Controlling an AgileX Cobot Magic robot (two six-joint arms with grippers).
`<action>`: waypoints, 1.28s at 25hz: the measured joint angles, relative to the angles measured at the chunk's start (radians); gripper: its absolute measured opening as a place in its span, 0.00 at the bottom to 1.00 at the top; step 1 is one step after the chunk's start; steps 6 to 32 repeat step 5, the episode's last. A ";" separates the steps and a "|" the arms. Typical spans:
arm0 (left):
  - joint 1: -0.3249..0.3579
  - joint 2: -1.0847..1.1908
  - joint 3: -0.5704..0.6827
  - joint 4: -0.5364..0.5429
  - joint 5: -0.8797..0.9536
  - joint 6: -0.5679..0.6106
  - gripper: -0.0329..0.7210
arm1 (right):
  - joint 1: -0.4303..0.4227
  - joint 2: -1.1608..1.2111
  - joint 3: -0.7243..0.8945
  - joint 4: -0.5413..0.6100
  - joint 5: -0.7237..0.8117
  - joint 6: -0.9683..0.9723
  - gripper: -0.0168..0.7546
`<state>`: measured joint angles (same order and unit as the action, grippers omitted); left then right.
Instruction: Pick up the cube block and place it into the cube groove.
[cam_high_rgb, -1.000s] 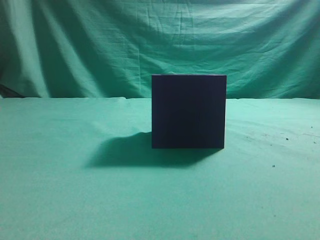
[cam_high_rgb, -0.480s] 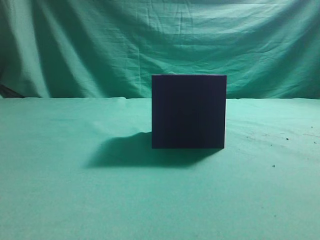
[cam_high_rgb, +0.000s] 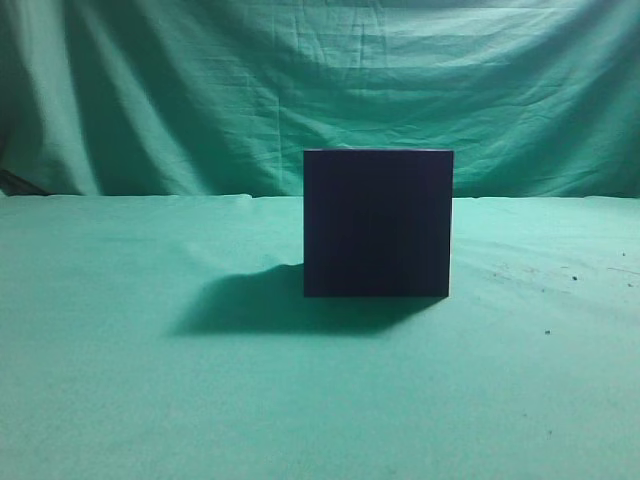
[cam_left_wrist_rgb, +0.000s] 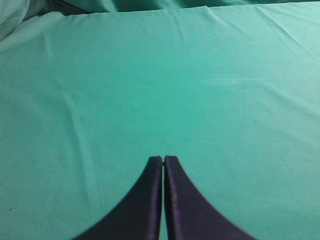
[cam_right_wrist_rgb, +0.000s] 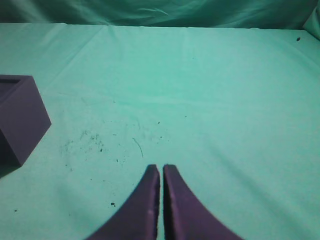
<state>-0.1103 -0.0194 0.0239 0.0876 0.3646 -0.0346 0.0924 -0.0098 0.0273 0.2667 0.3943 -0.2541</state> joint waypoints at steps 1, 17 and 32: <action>0.000 0.000 0.000 0.000 0.000 0.000 0.04 | 0.000 0.000 0.000 0.000 0.000 0.000 0.02; 0.000 0.000 0.000 0.000 0.000 0.000 0.04 | 0.000 0.000 0.000 0.000 0.000 0.000 0.02; 0.000 0.000 0.000 0.000 0.000 0.000 0.04 | 0.000 0.000 0.000 0.000 0.000 0.000 0.02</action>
